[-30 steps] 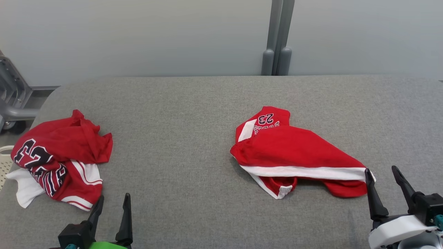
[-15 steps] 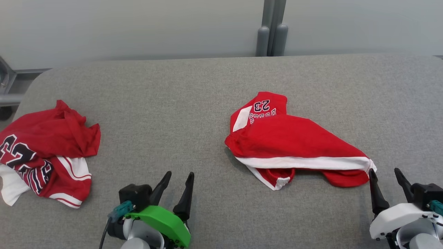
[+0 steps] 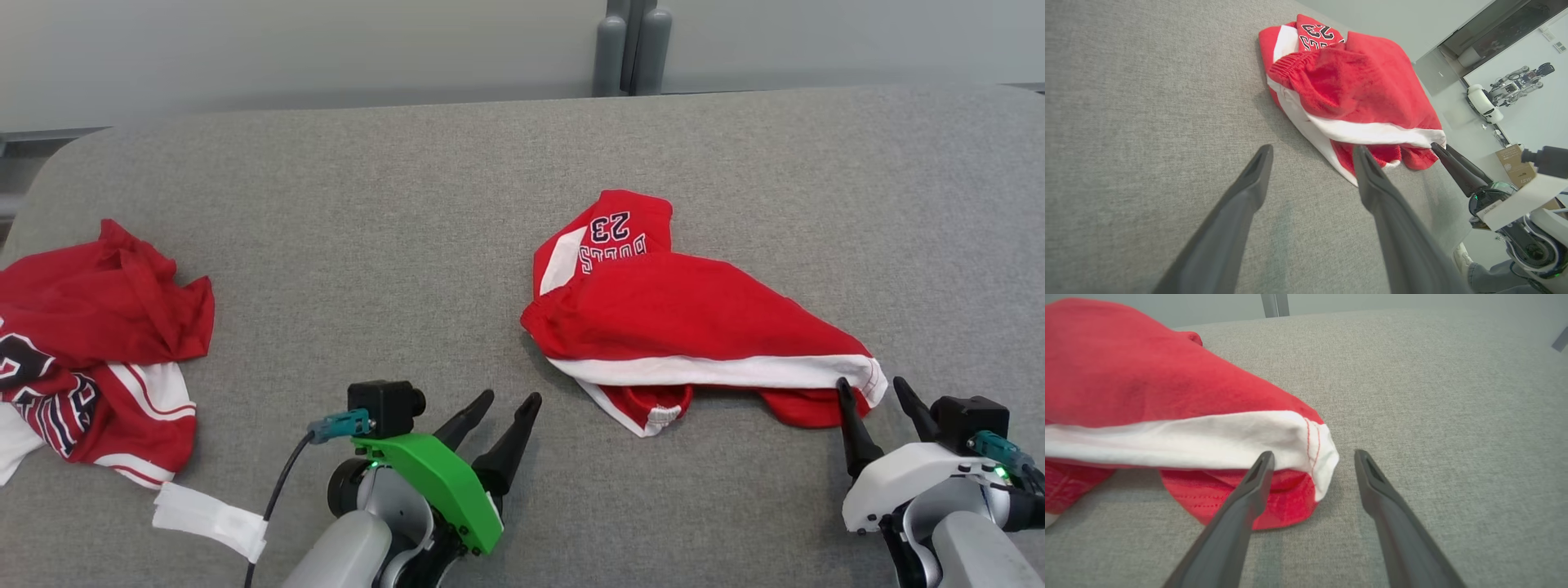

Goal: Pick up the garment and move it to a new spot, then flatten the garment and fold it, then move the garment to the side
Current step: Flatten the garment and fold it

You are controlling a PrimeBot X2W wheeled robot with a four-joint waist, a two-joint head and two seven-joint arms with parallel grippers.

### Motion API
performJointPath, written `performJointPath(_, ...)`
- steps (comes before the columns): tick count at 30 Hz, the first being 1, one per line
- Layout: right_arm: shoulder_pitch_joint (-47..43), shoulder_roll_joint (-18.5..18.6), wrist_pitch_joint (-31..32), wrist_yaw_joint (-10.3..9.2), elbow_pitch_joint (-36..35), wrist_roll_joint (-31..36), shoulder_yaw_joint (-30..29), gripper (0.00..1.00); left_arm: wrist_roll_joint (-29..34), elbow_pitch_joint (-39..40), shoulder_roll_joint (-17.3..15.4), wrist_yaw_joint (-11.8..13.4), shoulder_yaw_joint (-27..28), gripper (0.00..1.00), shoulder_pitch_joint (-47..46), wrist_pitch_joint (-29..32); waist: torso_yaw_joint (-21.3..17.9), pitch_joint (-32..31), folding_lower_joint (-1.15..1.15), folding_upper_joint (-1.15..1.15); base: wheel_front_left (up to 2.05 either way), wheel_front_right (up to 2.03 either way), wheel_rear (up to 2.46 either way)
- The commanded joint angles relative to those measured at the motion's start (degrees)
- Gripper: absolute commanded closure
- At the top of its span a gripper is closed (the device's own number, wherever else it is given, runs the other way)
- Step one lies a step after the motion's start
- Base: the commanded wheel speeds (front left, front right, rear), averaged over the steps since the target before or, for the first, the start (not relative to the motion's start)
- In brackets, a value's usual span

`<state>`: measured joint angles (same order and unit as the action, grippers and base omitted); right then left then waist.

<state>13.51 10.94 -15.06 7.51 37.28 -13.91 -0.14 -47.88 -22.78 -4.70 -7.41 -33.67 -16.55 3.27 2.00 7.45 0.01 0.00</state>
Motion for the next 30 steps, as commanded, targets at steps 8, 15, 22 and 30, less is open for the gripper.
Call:
performJointPath(8,-0.1,0.2,-0.2,-0.04,0.9,-3.4,2.5,0.99,-9.7,0.2,-2.0,-0.1,-4.7,0.0,-3.4,0.5,-0.1,-0.7,-0.01,0.0,0.0,0.0,0.0)
performJointPath(15,1.6,1.9,-0.2,-0.04,0.8,-6.2,3.3,1.0,-10.0,-5.2,-3.0,-0.1,-9.7,0.0,-8.1,-3.3,-0.5,-0.3,-0.01,0.0,0.0,0.0,0.0)
performJointPath(22,4.2,3.1,-0.2,-0.04,1.7,-7.4,1.9,1.0,-11.3,-12.8,-1.9,-0.1,-13.6,0.0,-12.8,-8.1,-1.7,0.4,-0.01,0.0,0.0,0.0,0.0)
performJointPath(30,6.8,1.1,-0.2,-0.04,3.2,-4.6,-0.5,1.0,-12.5,-19.4,0.0,-0.1,-19.7,0.0,-17.4,-12.6,-3.6,1.9,-0.01,0.0,0.0,0.0,0.0)
